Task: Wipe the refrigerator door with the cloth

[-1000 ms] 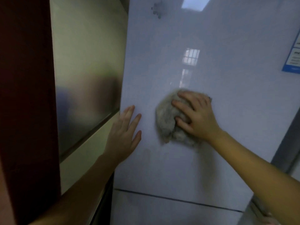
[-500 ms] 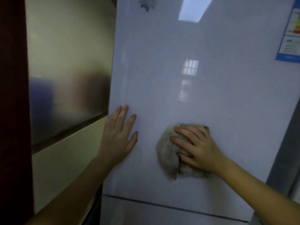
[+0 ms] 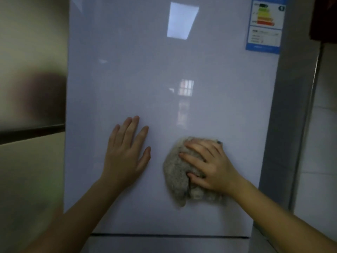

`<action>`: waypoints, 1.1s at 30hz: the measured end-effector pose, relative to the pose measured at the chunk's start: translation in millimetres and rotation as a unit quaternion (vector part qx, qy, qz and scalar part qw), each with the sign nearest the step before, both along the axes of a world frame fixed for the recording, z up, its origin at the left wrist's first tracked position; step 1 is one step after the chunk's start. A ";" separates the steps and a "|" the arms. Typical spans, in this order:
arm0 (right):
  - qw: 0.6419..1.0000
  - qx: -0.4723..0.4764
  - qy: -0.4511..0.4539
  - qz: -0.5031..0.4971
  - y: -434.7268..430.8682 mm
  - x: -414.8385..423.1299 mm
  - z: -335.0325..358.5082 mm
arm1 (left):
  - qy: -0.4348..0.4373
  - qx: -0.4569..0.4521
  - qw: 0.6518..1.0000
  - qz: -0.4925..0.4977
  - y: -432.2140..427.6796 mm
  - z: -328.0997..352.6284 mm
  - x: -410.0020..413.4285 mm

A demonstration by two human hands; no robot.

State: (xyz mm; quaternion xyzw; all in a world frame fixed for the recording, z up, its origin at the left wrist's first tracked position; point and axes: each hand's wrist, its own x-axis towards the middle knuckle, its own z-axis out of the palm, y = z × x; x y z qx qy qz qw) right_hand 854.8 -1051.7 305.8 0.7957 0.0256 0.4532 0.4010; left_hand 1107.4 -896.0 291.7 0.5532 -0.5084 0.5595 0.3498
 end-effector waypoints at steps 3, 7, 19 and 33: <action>0.999 0.001 -0.037 -0.016 -7.8 -10.9 10.7 | -0.014 -0.014 1.000 0.005 -3.5 -3.2 4.7; 0.978 0.106 -0.182 0.001 -10.8 -21.1 19.4 | -0.017 -0.032 0.999 0.007 -7.8 -5.9 4.7; 0.995 0.024 -0.093 -0.013 -21.3 -30.6 0.2 | 0.005 -0.037 0.999 -0.009 -12.0 -9.5 -1.7; 0.991 0.065 -0.114 -0.009 -9.8 -14.2 -107.5 | -0.051 -0.056 0.997 -0.028 -3.6 -94.0 -0.4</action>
